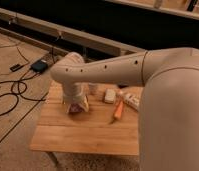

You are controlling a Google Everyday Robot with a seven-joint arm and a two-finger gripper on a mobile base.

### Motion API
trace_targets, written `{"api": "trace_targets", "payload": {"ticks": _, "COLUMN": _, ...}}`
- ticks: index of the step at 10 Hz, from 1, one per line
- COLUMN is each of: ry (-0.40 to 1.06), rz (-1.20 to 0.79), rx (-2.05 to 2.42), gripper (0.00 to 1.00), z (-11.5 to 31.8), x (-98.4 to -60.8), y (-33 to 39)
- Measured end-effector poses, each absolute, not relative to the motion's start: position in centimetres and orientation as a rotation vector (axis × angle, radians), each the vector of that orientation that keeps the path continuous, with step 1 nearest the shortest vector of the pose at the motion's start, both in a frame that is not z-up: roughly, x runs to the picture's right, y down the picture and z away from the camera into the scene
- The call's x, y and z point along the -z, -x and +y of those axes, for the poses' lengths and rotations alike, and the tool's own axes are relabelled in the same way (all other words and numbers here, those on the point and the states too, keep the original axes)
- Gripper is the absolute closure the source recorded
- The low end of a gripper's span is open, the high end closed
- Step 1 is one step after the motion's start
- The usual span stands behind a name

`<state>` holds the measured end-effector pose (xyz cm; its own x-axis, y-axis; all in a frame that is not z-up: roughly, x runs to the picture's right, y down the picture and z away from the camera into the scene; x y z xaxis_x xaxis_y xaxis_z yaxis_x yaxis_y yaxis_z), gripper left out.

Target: Drag the pepper across the table

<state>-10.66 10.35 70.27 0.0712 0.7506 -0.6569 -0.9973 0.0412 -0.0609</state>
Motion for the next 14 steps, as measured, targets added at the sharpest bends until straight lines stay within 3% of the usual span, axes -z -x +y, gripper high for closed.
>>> {"api": "trace_targets", "payload": {"ticks": 9, "ry": 0.592, "rz": 0.524, "rx": -1.436, "gripper": 0.35, "z": 10.3, "x": -70.3, "y": 10.6}}
{"api": "trace_targets", "payload": {"ticks": 14, "ry": 0.546, "rz": 0.545, "rx": -1.575, "gripper": 0.35, "z": 10.6, "x": -71.4, "y": 6.0}}
